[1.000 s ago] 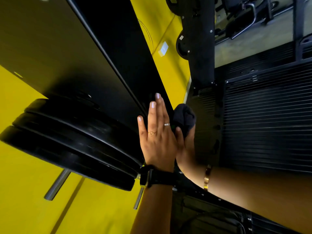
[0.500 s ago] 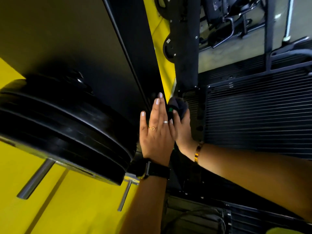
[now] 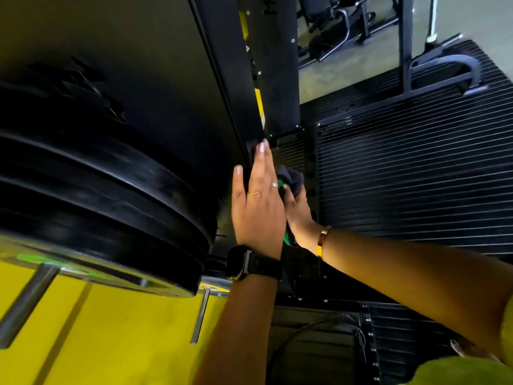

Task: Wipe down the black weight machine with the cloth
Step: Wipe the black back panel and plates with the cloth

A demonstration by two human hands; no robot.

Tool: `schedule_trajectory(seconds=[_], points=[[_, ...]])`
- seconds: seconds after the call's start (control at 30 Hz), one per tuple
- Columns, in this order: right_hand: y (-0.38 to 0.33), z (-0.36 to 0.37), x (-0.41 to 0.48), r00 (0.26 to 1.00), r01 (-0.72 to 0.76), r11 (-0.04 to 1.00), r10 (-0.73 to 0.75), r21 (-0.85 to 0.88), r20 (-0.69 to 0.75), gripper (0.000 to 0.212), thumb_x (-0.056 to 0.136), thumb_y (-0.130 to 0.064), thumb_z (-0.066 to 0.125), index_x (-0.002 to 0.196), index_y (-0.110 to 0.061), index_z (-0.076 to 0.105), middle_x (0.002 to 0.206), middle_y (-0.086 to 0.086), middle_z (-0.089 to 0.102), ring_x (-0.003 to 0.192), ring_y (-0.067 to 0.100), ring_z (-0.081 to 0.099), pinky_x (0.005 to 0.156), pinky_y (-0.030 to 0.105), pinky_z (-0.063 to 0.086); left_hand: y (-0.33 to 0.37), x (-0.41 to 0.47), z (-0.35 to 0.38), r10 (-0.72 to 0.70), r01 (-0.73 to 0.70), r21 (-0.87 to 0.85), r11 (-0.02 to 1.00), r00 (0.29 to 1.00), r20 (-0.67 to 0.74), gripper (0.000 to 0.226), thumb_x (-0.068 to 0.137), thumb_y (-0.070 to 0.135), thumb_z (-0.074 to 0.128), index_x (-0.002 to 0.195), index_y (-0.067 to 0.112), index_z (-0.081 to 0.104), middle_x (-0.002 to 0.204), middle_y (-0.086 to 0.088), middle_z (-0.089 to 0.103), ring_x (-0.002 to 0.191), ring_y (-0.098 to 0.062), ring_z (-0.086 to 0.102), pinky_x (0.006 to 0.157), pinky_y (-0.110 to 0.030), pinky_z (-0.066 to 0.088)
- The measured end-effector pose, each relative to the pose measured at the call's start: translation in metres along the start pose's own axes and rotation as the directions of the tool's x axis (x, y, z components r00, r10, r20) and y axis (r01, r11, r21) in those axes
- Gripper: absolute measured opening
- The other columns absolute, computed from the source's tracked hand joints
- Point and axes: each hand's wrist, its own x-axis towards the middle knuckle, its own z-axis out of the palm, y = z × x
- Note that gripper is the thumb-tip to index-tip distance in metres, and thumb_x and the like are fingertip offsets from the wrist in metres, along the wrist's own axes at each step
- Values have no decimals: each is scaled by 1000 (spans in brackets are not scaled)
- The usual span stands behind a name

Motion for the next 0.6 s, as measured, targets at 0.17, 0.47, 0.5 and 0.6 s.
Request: schedule_trajectory(seconds=[0.17,0.47,0.5,0.6], points=[[-8,3,-30,985,173,984,-173,43,-18,41,102,-25,44,136,-41,29,141,-6,47,128,10,46,110,34,37,0,-3,-4,28,-30,25,999,997,74,58,99,20,9,155,8,7,162,-7,-1,144,-27,-12,110,-56,-20],[45,-13,-45,997,21,983,-5,-183,83,58,102,-30,43,151,-29,12,150,1,41,131,16,44,110,39,38,5,-10,-12,29,-38,49,998,985,172,68,87,7,-5,155,3,3,162,-12,-10,143,-30,-22,110,-57,-16],[48,-17,-40,995,19,971,7,-239,104,59,102,-33,43,152,-27,13,149,-1,41,131,15,45,110,35,39,5,-11,-12,21,-30,54,998,987,161,68,87,6,-6,154,3,2,162,-13,-10,141,-32,-25,109,-58,-18],[49,-20,-19,991,-75,960,102,-269,86,57,102,-35,42,152,-23,17,149,-1,41,131,16,44,106,27,36,11,-13,1,-1,-3,57,998,998,68,60,97,16,14,155,5,6,162,-8,-2,144,-29,-17,112,-54,-16]])
